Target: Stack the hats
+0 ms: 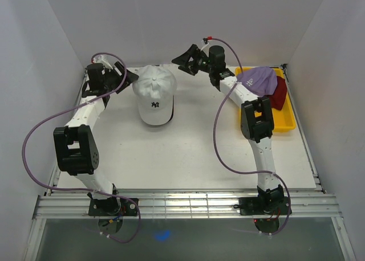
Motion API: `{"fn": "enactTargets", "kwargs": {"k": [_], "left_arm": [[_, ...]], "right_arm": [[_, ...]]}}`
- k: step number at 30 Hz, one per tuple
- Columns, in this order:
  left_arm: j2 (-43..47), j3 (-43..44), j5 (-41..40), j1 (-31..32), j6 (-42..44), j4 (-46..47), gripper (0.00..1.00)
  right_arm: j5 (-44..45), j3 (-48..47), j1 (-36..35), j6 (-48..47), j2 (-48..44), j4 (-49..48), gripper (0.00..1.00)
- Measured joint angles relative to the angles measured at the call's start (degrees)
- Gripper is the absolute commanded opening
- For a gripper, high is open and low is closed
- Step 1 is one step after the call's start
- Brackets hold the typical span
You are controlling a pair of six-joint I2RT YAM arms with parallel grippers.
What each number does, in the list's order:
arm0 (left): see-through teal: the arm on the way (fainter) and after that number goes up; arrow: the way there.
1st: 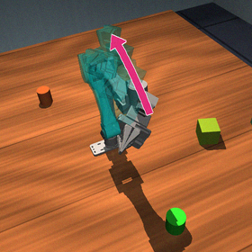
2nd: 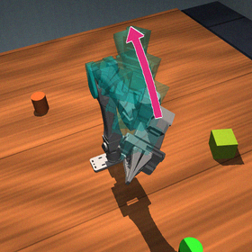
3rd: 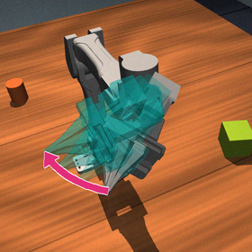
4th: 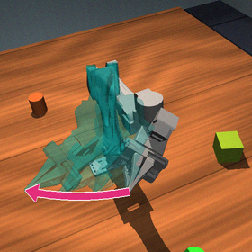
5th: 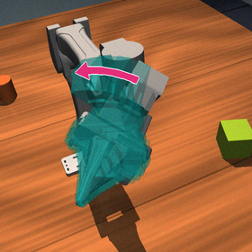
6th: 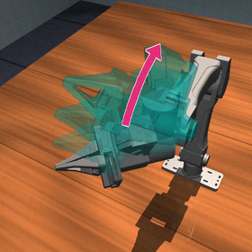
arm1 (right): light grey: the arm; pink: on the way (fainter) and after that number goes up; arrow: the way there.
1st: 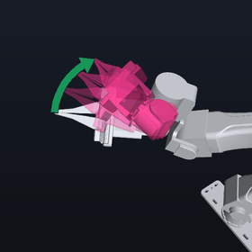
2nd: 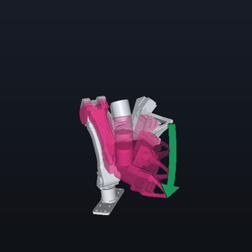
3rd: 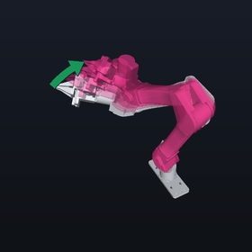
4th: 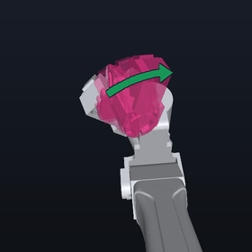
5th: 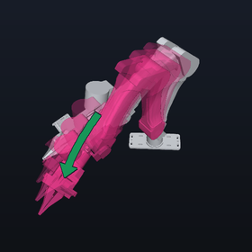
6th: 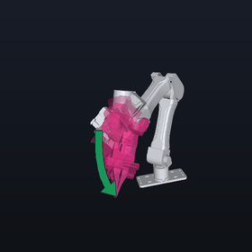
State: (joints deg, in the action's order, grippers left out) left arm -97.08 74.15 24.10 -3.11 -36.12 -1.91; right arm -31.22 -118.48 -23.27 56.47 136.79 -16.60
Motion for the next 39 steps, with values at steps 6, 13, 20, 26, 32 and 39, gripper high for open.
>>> {"fn": "enactTargets", "kwargs": {"k": [6,13,20,26,32,39], "left_arm": [[0.3,0.6,2.3,-0.9,0.1,-0.3,0.82],[0.4,4.9,5.2,-1.6,-0.7,0.6,0.82],[1.3,7.7,6.8,-2.0,-2.3,0.5,0.82],[4.5,8.1,8.4,-1.9,-4.1,0.1,0.82],[11.9,5.1,8.8,2.9,-5.2,0.2,0.81],[19.2,-0.1,8.6,9.5,-5.1,-2.2,0.81]], "right_arm": [[1.1,2.8,0.3,-1.0,-5.1,1.7,0.81],[2.4,9.4,1.1,-4.9,-12.9,6.8,0.81],[6.2,16.2,4.4,-12.0,-23.0,19.5,0.81],[9.7,28.3,15.6,-16.2,-38.4,30.0,0.81],[16.3,26.7,29.9,-18.5,-40.2,38.7,0.79],[24.6,8.6,29.3,-20.1,-25.1,48.4,0.76]]}}
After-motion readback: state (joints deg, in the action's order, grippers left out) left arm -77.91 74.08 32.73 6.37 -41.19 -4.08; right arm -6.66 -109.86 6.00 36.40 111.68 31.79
